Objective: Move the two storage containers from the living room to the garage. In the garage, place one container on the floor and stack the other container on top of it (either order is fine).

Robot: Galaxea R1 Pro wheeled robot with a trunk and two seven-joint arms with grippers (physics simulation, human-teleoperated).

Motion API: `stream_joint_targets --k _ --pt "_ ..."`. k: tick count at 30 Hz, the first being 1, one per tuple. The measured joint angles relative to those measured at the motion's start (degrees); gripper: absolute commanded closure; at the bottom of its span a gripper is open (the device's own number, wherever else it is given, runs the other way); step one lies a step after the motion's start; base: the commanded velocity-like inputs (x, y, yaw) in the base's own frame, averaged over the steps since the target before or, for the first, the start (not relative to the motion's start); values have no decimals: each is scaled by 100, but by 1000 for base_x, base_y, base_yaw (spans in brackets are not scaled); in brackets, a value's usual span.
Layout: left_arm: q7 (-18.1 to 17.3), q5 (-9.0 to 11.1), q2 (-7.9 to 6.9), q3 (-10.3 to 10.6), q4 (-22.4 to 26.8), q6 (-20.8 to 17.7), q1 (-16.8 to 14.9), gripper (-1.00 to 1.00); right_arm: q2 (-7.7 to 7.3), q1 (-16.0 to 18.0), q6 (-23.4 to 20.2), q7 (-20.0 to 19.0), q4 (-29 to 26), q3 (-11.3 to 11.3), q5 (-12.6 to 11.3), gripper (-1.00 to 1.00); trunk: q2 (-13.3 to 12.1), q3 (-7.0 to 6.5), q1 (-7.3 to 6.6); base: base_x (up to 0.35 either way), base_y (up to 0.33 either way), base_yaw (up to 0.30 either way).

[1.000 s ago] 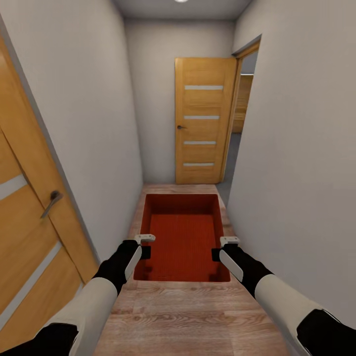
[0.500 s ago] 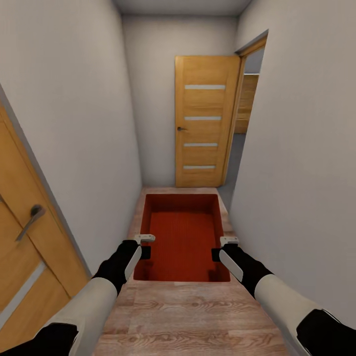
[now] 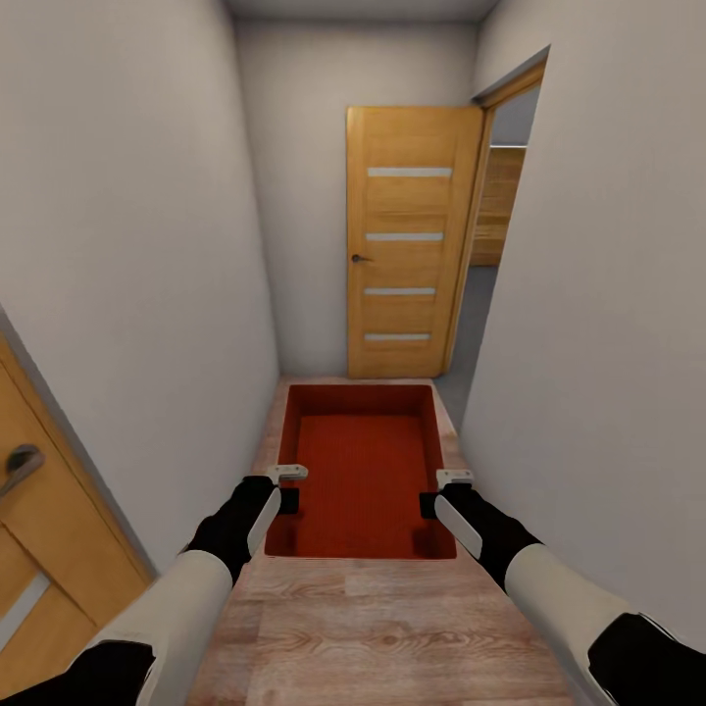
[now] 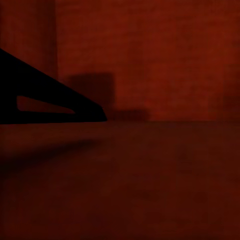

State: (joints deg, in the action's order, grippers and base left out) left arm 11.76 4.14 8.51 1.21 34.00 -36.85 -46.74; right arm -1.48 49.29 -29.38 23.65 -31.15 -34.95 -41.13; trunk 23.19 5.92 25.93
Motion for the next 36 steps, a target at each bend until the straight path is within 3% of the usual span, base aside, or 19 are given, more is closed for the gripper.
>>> stream_joint_targets --k 36 --pt "-10 -9 -2 3 1 16 0 100 0 0 20 0 0 -5 -1 100 0 0 0 323 0 0"
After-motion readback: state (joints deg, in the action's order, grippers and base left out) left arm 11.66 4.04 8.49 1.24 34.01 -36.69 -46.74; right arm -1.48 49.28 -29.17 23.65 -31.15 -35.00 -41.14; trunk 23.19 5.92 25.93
